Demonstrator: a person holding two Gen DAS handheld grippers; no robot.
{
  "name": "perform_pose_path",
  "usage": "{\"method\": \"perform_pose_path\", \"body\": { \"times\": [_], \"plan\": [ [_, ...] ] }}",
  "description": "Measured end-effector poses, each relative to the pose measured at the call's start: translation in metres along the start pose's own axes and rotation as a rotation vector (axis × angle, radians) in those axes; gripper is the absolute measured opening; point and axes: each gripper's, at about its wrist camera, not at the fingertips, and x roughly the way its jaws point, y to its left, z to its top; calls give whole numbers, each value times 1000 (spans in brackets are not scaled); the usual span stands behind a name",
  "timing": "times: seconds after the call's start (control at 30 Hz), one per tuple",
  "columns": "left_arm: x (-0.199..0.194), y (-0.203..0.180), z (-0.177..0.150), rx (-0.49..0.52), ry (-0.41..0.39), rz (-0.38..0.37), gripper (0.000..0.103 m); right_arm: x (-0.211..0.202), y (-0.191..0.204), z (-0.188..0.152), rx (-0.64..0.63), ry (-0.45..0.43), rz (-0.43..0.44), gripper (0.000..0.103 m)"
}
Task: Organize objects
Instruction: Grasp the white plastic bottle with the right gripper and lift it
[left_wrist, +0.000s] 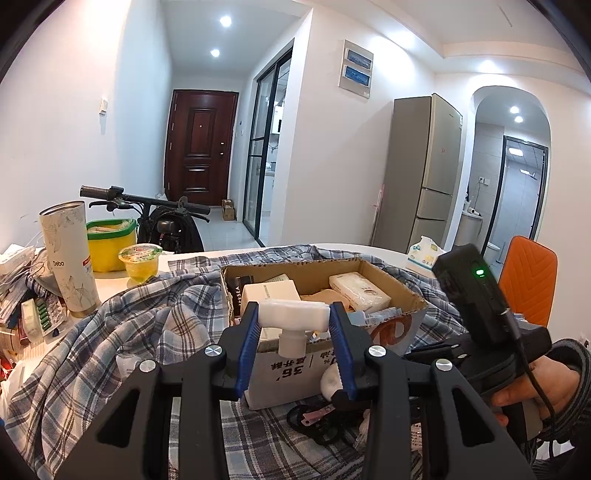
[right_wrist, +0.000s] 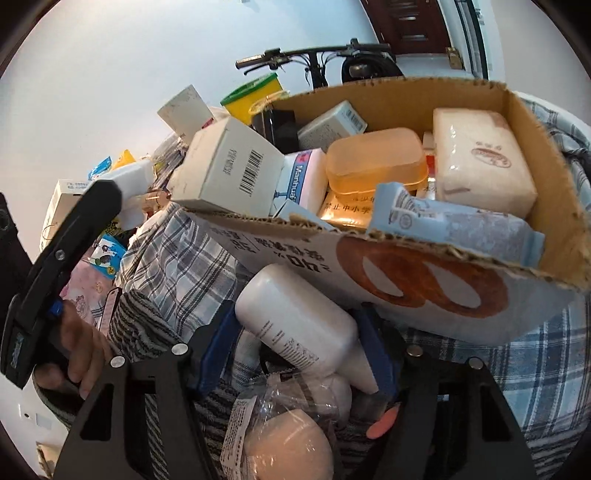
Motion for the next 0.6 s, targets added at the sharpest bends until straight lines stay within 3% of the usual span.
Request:
{"method": "perform_pose_path", "body": {
  "times": [0.6],
  "plan": [
    [-2, -2, 0, -10, -7, -11, 39, -85, 15, 9, -43, -244, 167, 64]
  ]
}}
